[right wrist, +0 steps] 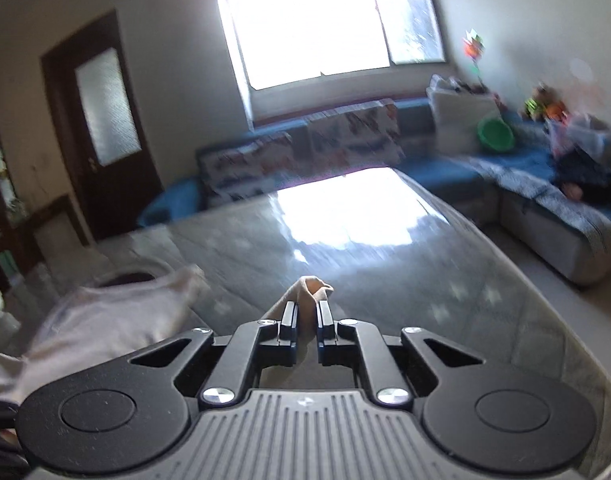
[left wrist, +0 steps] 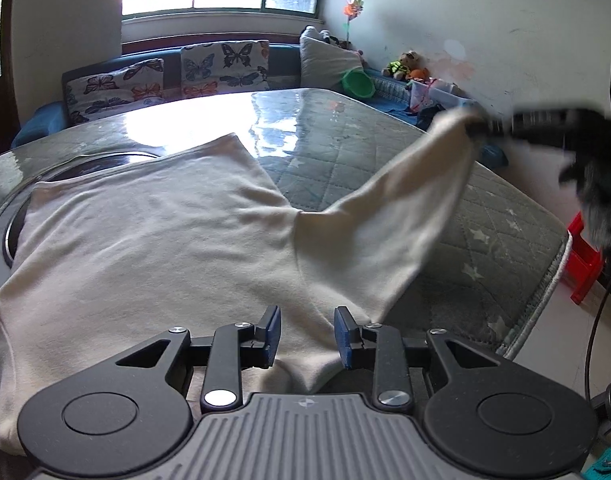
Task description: Fold clothes
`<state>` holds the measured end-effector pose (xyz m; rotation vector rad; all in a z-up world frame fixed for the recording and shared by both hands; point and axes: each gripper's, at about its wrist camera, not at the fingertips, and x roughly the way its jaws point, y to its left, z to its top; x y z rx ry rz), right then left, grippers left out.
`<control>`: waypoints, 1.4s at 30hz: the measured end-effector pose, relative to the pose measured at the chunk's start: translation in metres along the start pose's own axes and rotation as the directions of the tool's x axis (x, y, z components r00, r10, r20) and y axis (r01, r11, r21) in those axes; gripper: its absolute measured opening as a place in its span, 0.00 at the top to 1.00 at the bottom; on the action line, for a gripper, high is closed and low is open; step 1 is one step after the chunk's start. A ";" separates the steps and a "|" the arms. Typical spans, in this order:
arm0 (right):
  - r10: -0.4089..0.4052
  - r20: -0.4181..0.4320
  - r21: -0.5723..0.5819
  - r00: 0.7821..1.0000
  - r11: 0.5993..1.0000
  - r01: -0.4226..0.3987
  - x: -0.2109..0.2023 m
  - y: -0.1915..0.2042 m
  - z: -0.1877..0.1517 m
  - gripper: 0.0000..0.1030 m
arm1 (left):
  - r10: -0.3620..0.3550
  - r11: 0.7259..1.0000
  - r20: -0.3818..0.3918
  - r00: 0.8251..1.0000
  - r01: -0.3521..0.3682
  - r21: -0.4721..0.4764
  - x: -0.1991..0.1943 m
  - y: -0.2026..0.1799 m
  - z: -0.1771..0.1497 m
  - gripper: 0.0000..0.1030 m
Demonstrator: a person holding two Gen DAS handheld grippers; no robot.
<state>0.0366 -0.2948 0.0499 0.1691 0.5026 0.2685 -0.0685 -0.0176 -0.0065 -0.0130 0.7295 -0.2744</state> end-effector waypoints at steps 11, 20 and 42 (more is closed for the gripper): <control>0.218 0.048 -0.179 0.975 0.962 -0.206 -0.001 0.107 0.059 0.92 | -0.029 1.000 0.043 0.999 0.030 -0.010 -0.005 0.001 -0.005 0.59; 0.360 -0.070 -0.296 0.930 0.883 -0.364 0.032 0.209 0.041 0.92 | 0.072 0.988 0.127 0.989 -0.053 -0.144 -0.059 0.057 -0.019 0.55; 0.413 -0.306 -0.360 0.858 0.784 -0.506 0.085 0.282 -0.031 0.81 | 0.222 0.931 0.120 0.967 -0.174 -0.320 -0.086 0.116 -0.044 0.55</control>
